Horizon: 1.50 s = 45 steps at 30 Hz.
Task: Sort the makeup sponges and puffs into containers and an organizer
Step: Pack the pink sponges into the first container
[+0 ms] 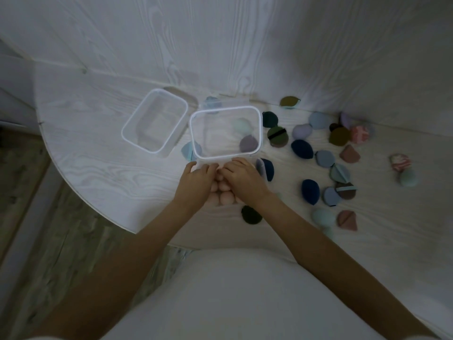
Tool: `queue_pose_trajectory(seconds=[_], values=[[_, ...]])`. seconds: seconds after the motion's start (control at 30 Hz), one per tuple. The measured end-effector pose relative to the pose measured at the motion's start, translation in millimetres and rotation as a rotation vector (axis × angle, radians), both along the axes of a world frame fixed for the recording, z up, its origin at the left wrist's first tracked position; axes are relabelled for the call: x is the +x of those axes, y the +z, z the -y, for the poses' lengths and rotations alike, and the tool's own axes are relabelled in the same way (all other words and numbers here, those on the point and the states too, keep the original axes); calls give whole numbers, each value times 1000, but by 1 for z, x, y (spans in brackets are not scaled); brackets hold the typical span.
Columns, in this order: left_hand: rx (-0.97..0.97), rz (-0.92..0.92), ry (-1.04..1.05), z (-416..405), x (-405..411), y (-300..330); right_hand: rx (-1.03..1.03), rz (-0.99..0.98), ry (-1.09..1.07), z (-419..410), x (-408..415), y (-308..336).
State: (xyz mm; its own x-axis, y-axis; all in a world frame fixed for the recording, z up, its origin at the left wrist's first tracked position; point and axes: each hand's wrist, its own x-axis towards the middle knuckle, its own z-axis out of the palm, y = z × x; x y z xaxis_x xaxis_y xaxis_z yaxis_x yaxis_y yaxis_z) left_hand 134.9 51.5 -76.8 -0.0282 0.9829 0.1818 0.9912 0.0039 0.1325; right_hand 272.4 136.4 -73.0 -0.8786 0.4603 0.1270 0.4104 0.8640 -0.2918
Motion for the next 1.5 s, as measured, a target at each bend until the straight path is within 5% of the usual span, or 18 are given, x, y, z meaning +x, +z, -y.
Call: queue_pose_trajectory(seconds=[0.17,0.27,0.4,0.5,0.57,0.7,0.77,0.9,1.0,1.07,1.17,1.33,1.5], values=[[82,215,98,20,3,-1,240,230,-36,5,-7,17],[172,406,248,25,-1,8,217,353,20,0,-14,23],[204,822,477,12,-17,24,-76,78,-46,-19,-3,32],[64,1106,591,-11,-28,39,-171,-321,-340,-30,14,54],[-20,1267,626,-25,-32,50,-207,-403,-576,-42,18,64],[-11,1534,656,-32,-35,64,-1010,-363,-782,-62,12,73],[40,1566,611,-23,-31,71,-1180,-450,-712,-58,13,77],[143,1649,625,12,-24,70,-1092,-501,-523,-27,35,77],[-10,1425,612,39,-15,51,-919,-187,-400,-11,50,61],[-117,1253,548,49,-7,43,-629,97,-309,-6,53,47],[-153,1238,483,56,5,40,-314,300,-137,11,52,36],[-200,1310,546,59,10,29,-95,280,-241,22,40,23],[-193,1265,552,64,11,28,-206,211,-203,20,47,14]])
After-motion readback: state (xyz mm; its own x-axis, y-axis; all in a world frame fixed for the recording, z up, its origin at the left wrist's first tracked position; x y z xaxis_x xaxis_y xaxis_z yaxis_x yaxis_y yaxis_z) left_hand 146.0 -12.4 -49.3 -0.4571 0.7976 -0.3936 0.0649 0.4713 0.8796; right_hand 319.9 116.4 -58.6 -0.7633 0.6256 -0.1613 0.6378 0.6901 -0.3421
